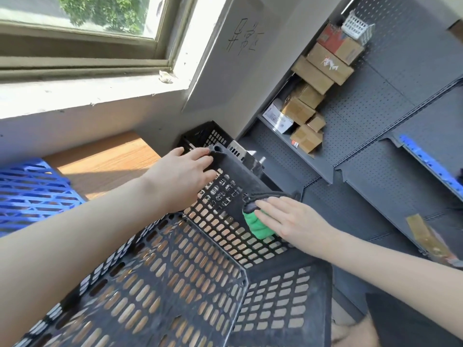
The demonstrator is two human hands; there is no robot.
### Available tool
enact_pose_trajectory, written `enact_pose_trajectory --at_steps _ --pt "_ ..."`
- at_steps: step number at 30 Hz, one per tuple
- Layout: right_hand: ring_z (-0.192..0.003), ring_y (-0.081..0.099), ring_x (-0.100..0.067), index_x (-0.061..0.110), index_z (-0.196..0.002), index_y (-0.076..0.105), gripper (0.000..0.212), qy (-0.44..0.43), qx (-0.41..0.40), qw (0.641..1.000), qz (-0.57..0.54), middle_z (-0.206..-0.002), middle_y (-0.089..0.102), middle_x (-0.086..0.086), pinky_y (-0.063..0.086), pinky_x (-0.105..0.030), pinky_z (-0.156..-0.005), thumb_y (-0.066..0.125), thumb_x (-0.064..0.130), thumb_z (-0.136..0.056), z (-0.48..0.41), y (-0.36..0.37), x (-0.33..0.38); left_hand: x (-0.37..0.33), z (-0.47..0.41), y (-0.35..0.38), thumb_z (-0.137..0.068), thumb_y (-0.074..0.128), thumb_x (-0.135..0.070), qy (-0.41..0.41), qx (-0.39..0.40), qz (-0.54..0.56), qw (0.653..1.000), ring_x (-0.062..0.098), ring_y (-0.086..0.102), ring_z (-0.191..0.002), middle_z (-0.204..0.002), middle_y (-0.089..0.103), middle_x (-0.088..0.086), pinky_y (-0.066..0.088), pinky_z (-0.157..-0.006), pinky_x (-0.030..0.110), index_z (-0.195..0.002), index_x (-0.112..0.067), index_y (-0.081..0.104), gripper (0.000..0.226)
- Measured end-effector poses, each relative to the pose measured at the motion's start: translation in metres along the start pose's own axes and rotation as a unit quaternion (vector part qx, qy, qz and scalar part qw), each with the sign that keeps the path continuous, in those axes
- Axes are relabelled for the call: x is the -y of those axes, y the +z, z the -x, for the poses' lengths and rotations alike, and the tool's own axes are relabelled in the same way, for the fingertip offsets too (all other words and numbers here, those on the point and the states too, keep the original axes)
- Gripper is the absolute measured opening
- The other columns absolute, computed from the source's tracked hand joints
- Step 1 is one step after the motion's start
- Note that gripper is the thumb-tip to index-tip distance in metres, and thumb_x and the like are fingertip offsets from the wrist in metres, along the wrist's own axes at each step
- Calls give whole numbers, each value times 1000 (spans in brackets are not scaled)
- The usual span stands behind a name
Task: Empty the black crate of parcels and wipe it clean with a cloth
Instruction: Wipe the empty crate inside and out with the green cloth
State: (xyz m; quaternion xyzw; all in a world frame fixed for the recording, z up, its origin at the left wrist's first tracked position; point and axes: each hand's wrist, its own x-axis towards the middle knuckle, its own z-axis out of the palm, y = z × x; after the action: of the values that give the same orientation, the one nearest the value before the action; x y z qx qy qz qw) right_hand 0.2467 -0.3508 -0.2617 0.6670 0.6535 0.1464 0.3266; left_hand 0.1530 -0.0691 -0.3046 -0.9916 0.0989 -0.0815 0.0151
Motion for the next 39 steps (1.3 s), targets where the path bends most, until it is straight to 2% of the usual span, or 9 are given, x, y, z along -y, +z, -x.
enact_pose_trajectory --at_steps 7,13,16,18,20,25,32,35,39 --pt "-114 55 -27 3 -127 59 47 -93 68 993 -12 -129 59 -13 46 -36 -99 64 21 -83 -31 70 44 0 -2 2 -94 44 -24 0 -10 5 1000 22 7 -149 -157 25 5 28 -114 45 -144 -23 34 52" --pt "-116 56 -21 13 -124 65 47 -163 124 979 7 -127 62 -5 45 -32 -99 66 35 -82 -61 114 76 2 -4 7 -93 45 -25 -1 -21 3 1000 22 9 -148 -154 28 6 31 -112 46 -146 -22 33 54" --pt "-109 58 -20 17 -113 71 35 -172 127 977 21 -116 67 -2 47 -31 -94 66 31 -81 -71 119 79 3 -5 7 -93 46 -25 1 -23 1 1000 22 10 -148 -153 29 5 32 -111 45 -145 -23 33 54" --pt "-102 59 -20 16 -106 72 29 -160 123 979 17 -108 67 0 48 -30 -90 53 24 -86 -72 114 78 2 -5 6 -93 45 -24 -1 -20 0 1000 21 9 -148 -154 28 4 32 -111 44 -146 -23 33 54" --pt "-99 60 -21 14 -105 70 39 -136 99 986 4 -105 66 -1 49 -31 -87 36 16 -86 -69 101 69 2 -5 5 -93 45 -24 -2 -16 0 1000 21 8 -148 -155 27 4 32 -112 44 -146 -23 32 54" --pt "-112 58 -28 5 -114 66 30 -56 -21 998 -32 -122 62 -13 47 -37 -100 62 8 -84 -53 47 24 1 -2 2 -92 47 -26 1 -26 15 1000 21 10 -149 -155 29 4 31 -111 44 -142 -22 41 50" --pt "-122 53 -32 1 -126 57 33 51 -109 993 -5 -134 55 -19 41 -43 -106 52 2 -94 -62 9 -15 1 -2 2 -93 45 -26 2 -28 15 999 21 12 -148 -154 31 4 34 -110 42 -141 -21 41 49" --pt "-124 52 -32 0 -127 57 32 58 -121 991 -4 -135 55 -18 38 -43 -110 48 1 -96 -72 31 5 2 -2 4 -93 45 -25 6 -43 15 999 22 15 -148 -152 34 5 36 -108 43 -139 -20 45 47" --pt "-121 54 -31 2 -127 58 40 -4 -60 998 -17 -132 57 -17 34 -41 -111 49 7 -89 -84 72 41 3 -3 5 -91 48 -24 4 -39 21 999 22 15 -148 -151 35 5 36 -108 44 -140 -19 44 49"
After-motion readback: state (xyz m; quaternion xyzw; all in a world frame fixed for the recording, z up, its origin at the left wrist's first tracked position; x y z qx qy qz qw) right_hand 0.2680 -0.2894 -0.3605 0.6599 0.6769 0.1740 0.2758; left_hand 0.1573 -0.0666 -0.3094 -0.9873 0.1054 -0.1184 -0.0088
